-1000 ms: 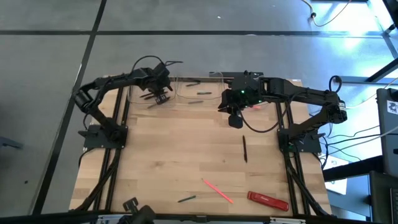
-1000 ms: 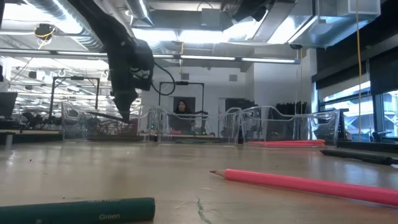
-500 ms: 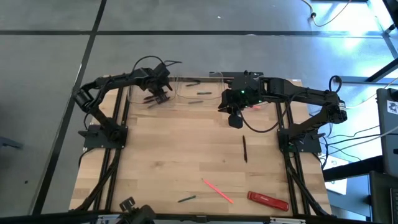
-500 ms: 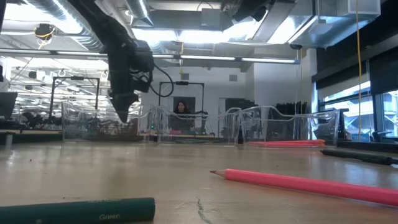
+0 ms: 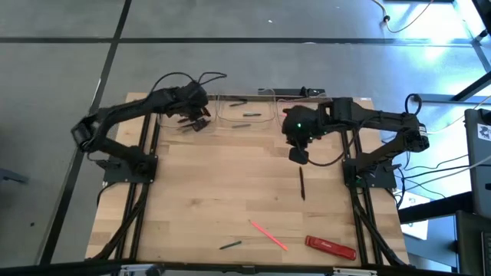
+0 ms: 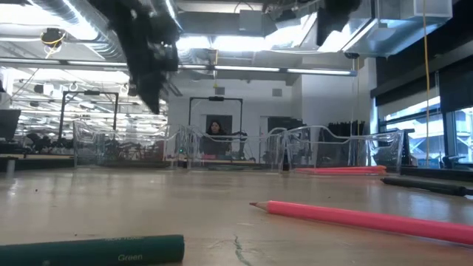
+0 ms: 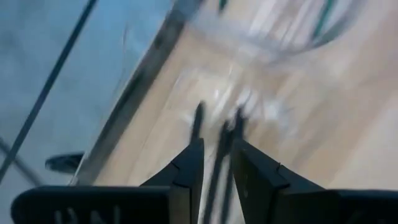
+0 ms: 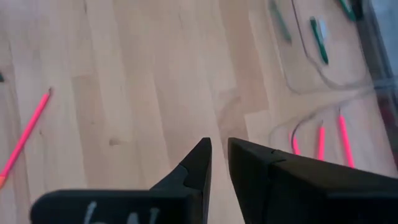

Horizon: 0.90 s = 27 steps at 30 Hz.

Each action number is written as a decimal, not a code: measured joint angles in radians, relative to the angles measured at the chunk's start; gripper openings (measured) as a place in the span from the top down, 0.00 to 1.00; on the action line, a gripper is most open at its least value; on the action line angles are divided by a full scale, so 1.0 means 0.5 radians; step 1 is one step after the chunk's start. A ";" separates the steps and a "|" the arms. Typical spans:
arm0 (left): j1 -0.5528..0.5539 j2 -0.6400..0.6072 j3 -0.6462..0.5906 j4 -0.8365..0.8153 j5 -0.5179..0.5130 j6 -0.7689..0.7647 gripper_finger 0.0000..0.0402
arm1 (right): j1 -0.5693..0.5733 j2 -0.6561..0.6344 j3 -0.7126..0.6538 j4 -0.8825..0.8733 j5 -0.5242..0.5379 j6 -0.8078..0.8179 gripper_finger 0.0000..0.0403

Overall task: Sort crayons/erasers/pens/pencils in bins
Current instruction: Put the pink pencil into the right transparent bin

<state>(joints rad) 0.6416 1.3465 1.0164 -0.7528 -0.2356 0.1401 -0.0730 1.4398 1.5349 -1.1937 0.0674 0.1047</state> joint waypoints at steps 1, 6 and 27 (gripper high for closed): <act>-0.049 -0.062 0.000 0.000 0.026 -0.037 0.81 | 0.028 -0.001 0.000 -0.032 0.026 0.041 0.86; -0.354 -0.279 0.000 0.001 0.391 -0.181 0.81 | 0.164 -0.006 -0.037 -0.029 0.059 0.154 0.86; -1.430 -0.376 0.000 0.448 0.323 -0.957 0.81 | 0.890 -0.006 -0.582 0.385 -0.428 0.158 0.86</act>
<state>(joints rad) -0.0735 1.1584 1.0164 -0.5286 -0.0741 -0.3383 0.3719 1.4369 1.2439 -1.0011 -0.1466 0.1837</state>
